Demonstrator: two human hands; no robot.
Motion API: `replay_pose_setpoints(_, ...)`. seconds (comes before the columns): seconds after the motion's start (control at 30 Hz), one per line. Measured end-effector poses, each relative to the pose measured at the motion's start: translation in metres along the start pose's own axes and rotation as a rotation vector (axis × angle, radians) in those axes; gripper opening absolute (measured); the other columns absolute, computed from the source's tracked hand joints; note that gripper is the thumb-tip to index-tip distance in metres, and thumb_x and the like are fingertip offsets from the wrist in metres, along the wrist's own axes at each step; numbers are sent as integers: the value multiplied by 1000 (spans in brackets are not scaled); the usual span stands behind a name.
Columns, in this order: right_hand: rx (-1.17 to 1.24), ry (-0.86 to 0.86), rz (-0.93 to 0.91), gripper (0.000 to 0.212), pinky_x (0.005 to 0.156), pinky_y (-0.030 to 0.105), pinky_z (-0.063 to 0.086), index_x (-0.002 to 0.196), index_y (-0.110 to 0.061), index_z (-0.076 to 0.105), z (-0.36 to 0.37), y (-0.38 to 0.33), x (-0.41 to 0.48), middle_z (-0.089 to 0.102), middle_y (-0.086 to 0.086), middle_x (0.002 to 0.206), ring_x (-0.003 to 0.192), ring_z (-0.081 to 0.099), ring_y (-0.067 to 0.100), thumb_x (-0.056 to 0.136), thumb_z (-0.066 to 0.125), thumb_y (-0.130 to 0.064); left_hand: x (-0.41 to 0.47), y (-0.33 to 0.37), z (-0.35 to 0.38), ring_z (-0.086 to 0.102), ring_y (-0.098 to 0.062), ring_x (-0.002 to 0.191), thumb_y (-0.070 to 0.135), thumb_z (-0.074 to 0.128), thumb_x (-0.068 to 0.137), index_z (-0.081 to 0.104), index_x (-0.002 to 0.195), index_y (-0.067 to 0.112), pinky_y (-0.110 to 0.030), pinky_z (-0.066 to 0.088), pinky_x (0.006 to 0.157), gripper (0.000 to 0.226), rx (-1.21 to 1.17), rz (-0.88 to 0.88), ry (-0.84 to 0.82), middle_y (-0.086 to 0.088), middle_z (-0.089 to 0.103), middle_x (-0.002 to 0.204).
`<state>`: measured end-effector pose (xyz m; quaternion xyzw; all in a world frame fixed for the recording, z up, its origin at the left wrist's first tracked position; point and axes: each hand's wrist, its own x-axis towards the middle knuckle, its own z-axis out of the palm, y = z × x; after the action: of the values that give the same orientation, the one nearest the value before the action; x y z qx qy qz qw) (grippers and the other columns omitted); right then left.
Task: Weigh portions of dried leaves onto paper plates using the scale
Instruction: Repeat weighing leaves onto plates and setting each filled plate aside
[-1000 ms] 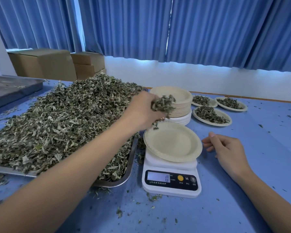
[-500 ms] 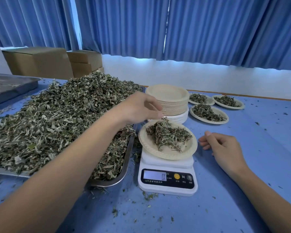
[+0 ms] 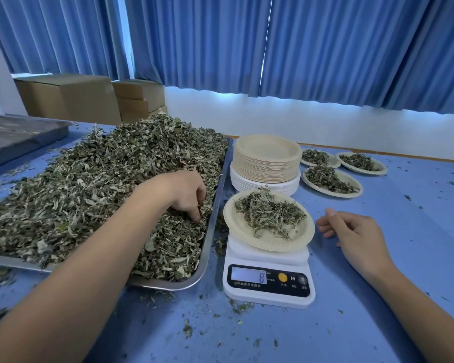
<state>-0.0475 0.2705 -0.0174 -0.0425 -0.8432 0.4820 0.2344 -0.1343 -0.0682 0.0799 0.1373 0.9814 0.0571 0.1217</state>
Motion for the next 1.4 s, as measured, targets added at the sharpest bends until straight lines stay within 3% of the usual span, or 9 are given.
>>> replay_pose_setpoints(0.3, -8, -12, -1, 37, 67, 25, 48, 79, -22, 79, -1, -2, -1, 75, -11, 75, 69, 69, 4, 103, 56, -37, 5, 3, 9, 61, -25, 94, 19, 89, 74, 73, 100, 17, -39, 55, 90, 31, 18, -30, 70, -3, 70, 107)
replay_pose_setpoints(0.43, -11, -11, 1, 36, 67, 25, 48, 79, -22, 79, 0, -4, -1, 75, -10, 75, 69, 69, 5, 103, 56, -36, -6, 6, -2, 60, -22, 95, 15, 84, 79, 70, 109, 22, -34, 52, 86, 34, 19, -36, 120, 2, 64, 104)
replay_pose_setpoints(0.53, -10, -8, 2, 36, 67, 25, 47, 80, -22, 79, -1, -4, -1, 75, -10, 75, 68, 69, 5, 103, 56, -36, -17, 22, -15, 64, -13, 93, 27, 77, 86, 69, 111, 30, -35, 54, 87, 26, -147, 137, 372, 9, 67, 107)
replay_pose_setpoints(0.67, -11, -10, 14, 36, 67, 25, 48, 79, -22, 79, -1, -4, -1, 75, -10, 74, 67, 68, 5, 104, 56, -34, -25, 67, -7, 60, 4, 81, 50, 82, 78, 71, 110, 35, -20, 46, 71, 37, -310, 408, 259, 19, 66, 94)
replay_pose_setpoints(0.8, -7, -13, 6, 35, 67, 25, 48, 78, -22, 78, -1, -4, 0, 75, -10, 74, 66, 68, 5, 104, 57, -33, -12, 90, 9, 55, -2, 86, 44, 87, 74, 73, 109, 29, -27, 48, 76, 40, -143, 500, 250, 12, 66, 106)
replay_pose_setpoints(0.93, -7, -14, 7, 35, 68, 25, 49, 77, -21, 79, -2, -4, 0, 75, -9, 73, 67, 69, 6, 103, 57, -33, -8, 91, 13, 54, -5, 86, 23, 83, 82, 75, 100, 23, -26, 49, 79, 20, -35, 517, 321, 11, 62, 99)
replay_pose_setpoints(1.1, -6, -14, 3, 35, 68, 24, 49, 77, -21, 79, -1, -5, 0, 75, -9, 73, 67, 69, 7, 103, 58, -33, -16, 81, 0, 59, 8, 67, 9, 78, 82, 79, 85, 18, -7, 43, 66, 8, -263, 524, 386, 14, 71, 80)
replay_pose_setpoints(1.27, -1, -12, 0, 35, 67, 23, 48, 77, -21, 79, -1, -6, 0, 75, -10, 73, 66, 69, 5, 102, 58, -34, -24, 70, -11, 73, -14, 77, 8, 84, 78, 79, 78, 19, -27, 59, 73, 12, -584, 530, 365, 7, 77, 80)
replay_pose_setpoints(1.4, 4, -17, -1, 35, 67, 23, 48, 78, -21, 79, -2, -5, 0, 75, -9, 74, 67, 69, 6, 103, 58, -34, -24, 63, -9, 69, -13, 70, 5, 84, 79, 79, 82, 12, -21, 51, 60, 9, -722, 525, 288, -4, 77, 81)
